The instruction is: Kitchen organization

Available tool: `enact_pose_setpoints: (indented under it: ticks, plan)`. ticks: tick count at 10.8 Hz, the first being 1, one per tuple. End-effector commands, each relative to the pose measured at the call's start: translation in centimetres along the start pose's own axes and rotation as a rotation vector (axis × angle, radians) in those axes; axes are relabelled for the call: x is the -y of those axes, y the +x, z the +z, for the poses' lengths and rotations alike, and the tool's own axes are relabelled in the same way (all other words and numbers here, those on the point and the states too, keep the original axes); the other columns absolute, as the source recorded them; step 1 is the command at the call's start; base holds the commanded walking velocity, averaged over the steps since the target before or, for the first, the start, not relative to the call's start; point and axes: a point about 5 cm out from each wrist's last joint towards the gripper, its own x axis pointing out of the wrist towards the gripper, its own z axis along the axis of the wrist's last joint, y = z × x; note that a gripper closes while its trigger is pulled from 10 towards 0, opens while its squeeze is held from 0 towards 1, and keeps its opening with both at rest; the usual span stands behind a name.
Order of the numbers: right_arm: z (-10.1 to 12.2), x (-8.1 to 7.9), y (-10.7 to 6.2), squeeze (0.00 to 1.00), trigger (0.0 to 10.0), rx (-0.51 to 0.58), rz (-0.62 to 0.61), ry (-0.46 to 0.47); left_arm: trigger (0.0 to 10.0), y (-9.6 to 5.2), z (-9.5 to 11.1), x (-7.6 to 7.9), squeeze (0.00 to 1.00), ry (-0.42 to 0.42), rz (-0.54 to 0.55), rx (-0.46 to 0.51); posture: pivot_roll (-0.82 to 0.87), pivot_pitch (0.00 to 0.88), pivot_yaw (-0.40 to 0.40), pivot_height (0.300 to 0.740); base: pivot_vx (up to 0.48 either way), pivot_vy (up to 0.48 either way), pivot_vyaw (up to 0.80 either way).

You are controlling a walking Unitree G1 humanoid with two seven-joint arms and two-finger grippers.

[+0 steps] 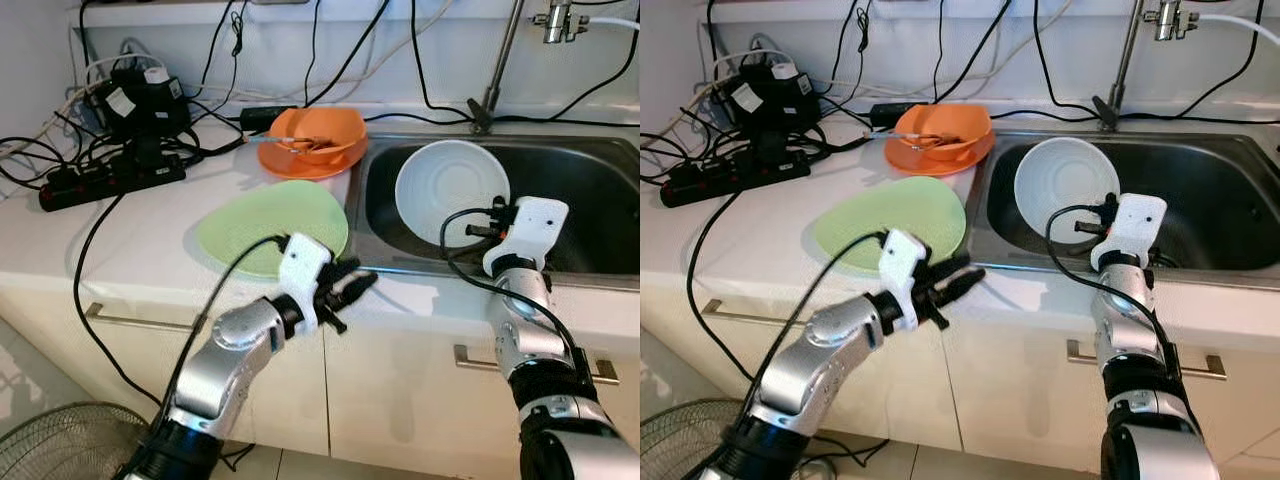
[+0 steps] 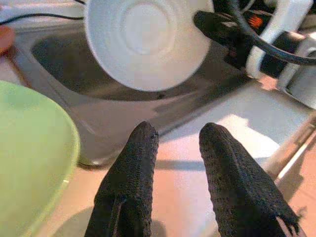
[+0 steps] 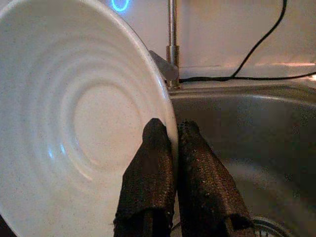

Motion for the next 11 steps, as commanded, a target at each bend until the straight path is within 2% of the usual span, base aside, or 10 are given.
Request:
enact_pose_setpoints:
  ticks: [1, 8, 9, 10, 11]
  plan:
    - [0.6, -0.2, 0.4, 0.0, 10.0, 0.031, 0.012, -0.017, 10.0, -0.3, 0.1, 0.1, 0.0, 0.019, -0.011, -0.01, 0.04, 0.0, 0.088, 0.74, 0.0, 0.0, 0.0]
    - [-1.7, -1.5, -0.1, 0.0, 10.0, -0.075, 0.08, -0.085, 10.0, -0.4, 0.2, 0.1, 0.0, 0.033, -0.019, -0.032, 0.06, 0.0, 0.081, 0.74, 0.0, 0.0, 0.0]
    - [-1.8, -1.6, -0.1, 0.78, 10.0, -0.077, 0.084, -0.086, 10.0, -0.5, 0.2, 0.1, 0.0, 0.034, -0.019, -0.034, 0.06, 0.0, 0.081, 0.74, 0.0, 0.0, 0.0]
    - [-1.9, -1.8, -0.1, 1.0, 10.0, -0.077, 0.096, -0.085, 10.0, -0.5, 0.2, 0.1, 0.0, 0.038, -0.019, -0.039, 0.06, 0.0, 0.08, 0.74, 0.0, 0.0, 0.0]
    - [-1.9, -1.9, -0.1, 1.0, 10.0, -0.078, 0.097, -0.084, 10.0, -0.5, 0.2, 0.1, 0.0, 0.038, -0.019, -0.039, 0.06, 0.0, 0.079, 0.74, 0.0, 0.0, 0.0]
